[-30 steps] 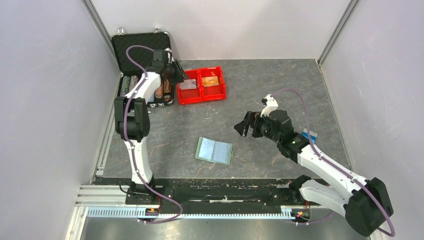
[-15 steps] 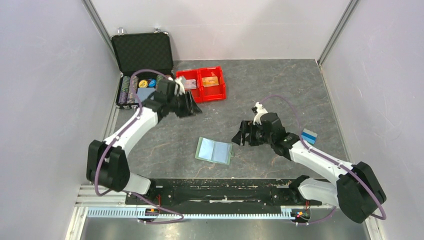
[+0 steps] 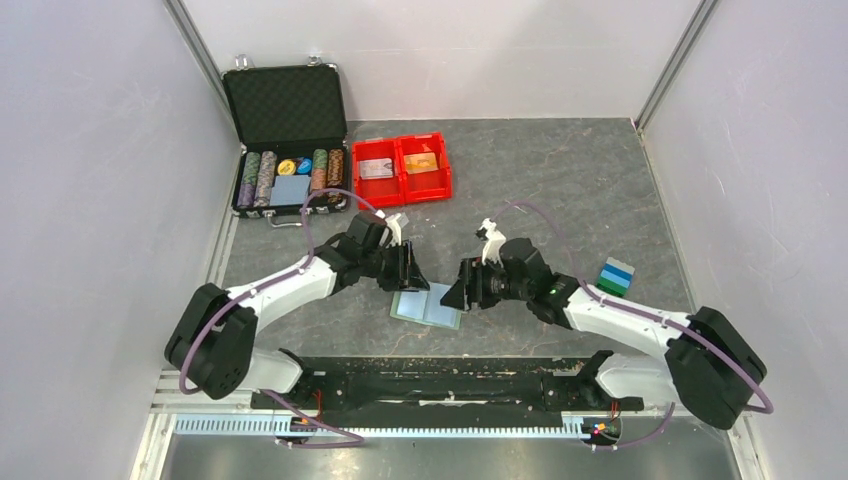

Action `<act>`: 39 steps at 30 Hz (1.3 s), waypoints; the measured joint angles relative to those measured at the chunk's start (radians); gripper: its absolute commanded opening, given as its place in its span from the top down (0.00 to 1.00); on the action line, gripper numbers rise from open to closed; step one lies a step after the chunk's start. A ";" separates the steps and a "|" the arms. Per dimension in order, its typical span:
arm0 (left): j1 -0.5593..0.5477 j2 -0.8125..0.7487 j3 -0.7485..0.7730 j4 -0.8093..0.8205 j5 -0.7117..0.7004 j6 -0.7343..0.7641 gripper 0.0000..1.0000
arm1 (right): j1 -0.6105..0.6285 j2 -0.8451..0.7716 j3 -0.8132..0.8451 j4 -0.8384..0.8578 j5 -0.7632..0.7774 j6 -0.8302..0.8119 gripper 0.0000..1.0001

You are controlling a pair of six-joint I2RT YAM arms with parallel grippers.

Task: Take the credit cards out of the card holder
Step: Remove the credit card from the card holder.

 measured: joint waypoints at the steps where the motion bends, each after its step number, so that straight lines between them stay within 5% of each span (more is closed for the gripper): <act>1: 0.000 0.005 -0.016 0.015 -0.003 -0.006 0.59 | 0.016 0.011 0.000 0.013 0.002 0.010 0.35; 12: -0.004 0.064 -0.107 0.093 -0.090 -0.026 0.66 | 0.046 0.207 -0.003 0.122 0.037 0.076 0.49; 39: -0.043 0.075 -0.215 0.242 -0.089 -0.091 0.64 | 0.046 0.314 0.005 0.183 0.062 0.144 0.57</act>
